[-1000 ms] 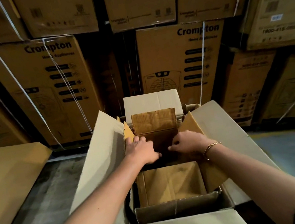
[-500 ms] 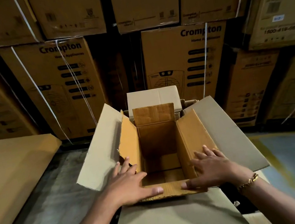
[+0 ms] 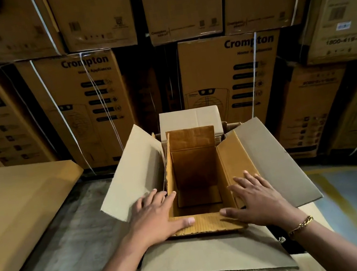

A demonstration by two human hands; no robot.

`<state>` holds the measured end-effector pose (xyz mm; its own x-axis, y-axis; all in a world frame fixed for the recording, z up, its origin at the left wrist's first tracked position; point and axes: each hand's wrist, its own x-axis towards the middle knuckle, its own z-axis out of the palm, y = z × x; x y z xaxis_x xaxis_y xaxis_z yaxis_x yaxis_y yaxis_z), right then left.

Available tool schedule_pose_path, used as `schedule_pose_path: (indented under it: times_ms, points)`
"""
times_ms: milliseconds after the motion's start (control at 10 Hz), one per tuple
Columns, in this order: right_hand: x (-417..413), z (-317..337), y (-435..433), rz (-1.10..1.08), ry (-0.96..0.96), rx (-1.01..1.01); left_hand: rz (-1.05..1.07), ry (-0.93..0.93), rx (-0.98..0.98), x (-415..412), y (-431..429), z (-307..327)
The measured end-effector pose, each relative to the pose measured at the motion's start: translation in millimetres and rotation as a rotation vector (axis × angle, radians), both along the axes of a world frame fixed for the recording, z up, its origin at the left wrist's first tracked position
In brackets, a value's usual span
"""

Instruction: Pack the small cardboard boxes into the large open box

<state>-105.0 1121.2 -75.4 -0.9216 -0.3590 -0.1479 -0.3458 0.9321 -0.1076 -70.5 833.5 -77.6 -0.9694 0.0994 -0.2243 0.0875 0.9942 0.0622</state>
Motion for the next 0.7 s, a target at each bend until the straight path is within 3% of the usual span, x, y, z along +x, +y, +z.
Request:
schedule_pose_path:
  times_ms: [300,700]
  points:
    - [6.4,13.0,1.8,-0.018,0.27,-0.159,0.078,0.112,0.115,-0.8,-1.4,6.6]
    - [-6.9,40.5,-1.8,-0.108,0.199,-0.271,0.087,0.278,0.271,-0.7,-4.0,37.6]
